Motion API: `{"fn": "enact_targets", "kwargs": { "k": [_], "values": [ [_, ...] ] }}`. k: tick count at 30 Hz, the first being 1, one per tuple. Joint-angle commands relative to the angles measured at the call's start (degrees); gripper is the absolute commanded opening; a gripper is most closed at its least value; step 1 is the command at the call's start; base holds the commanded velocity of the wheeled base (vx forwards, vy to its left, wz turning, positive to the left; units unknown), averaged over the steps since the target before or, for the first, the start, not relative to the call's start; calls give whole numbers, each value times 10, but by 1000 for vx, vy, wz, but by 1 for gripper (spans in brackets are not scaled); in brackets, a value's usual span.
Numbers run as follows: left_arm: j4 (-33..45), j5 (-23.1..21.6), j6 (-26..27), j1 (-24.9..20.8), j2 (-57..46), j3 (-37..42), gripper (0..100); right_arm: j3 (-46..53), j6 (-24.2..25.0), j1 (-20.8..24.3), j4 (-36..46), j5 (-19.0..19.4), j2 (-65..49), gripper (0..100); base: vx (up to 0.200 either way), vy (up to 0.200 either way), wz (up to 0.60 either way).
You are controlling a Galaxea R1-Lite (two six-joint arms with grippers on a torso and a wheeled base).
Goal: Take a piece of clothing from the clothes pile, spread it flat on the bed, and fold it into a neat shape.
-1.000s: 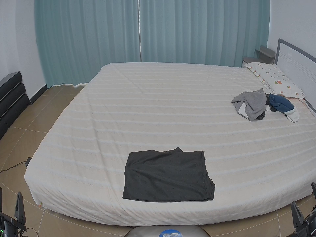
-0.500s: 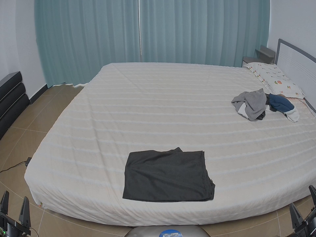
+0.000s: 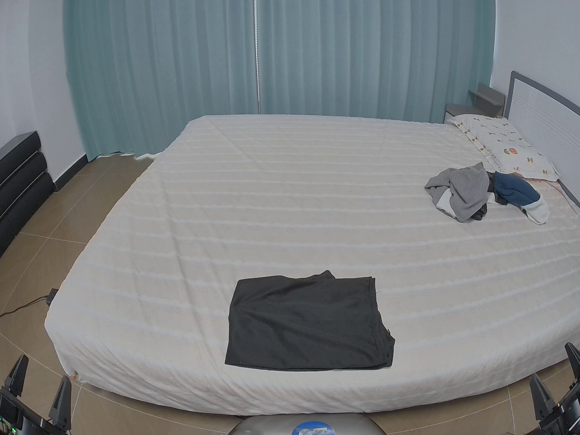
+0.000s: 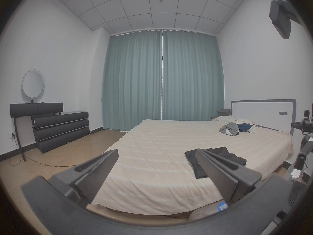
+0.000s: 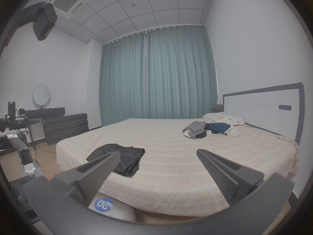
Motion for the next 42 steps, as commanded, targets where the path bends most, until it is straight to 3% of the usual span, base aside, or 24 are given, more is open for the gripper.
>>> {"fn": "enact_targets", "kwargs": {
  "k": [1,11,12,13,15,42],
  "values": [
    [0,-5,7,0,-6,10,100,-2,3,-11,4,-6,29,100,0,0,0],
    [1,-2,9,0,-6,10,100,8,-16,1,-17,-31,-8,100,0,0,0],
    [0,-2,9,0,-6,10,100,10,-32,1,5,-66,-8,100,0,0,0],
    [1,-2,9,0,-6,10,100,8,-30,1,10,-68,-8,100,0,0,0],
    [1,-2,8,0,-6,10,100,8,-8,3,11,-64,-8,100,0,0,0],
    [1,-2,10,0,-7,10,100,10,-9,1,5,-60,-7,100,0,0,0]
  ]
}}
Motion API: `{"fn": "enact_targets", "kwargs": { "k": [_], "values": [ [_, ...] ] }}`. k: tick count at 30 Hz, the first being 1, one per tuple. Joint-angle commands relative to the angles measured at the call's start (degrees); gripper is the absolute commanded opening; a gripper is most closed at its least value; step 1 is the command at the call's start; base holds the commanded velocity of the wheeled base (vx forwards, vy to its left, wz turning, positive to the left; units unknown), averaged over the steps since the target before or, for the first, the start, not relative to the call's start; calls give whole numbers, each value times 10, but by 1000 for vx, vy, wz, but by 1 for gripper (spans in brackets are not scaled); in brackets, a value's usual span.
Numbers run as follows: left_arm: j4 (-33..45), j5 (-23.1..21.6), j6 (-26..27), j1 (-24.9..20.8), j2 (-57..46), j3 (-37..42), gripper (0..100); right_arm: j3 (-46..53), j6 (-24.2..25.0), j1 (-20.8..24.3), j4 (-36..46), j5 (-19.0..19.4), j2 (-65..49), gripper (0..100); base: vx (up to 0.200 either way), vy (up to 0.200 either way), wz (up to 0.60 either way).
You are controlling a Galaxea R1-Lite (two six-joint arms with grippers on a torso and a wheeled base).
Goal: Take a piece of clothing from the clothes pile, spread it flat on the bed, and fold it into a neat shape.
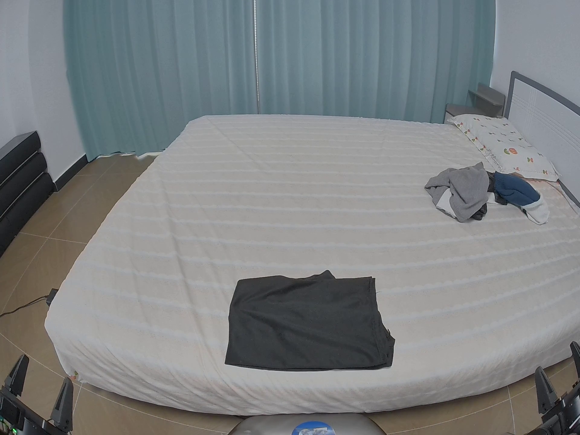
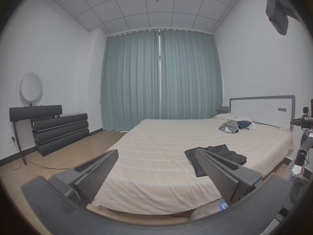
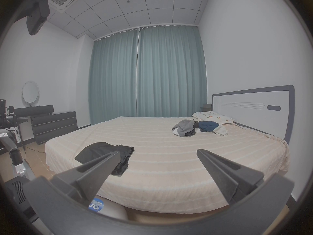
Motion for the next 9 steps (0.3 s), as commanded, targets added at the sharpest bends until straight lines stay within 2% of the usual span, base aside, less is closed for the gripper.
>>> {"fn": "enact_targets", "kwargs": {
  "k": [1,9],
  "values": [
    [0,0,0,0,-9,10,100,10,0,0,0,0,-6,100,0,0,0],
    [0,0,-2,0,-8,10,100,10,0,0,-1,0,-6,100,0,0,0]
  ]
}}
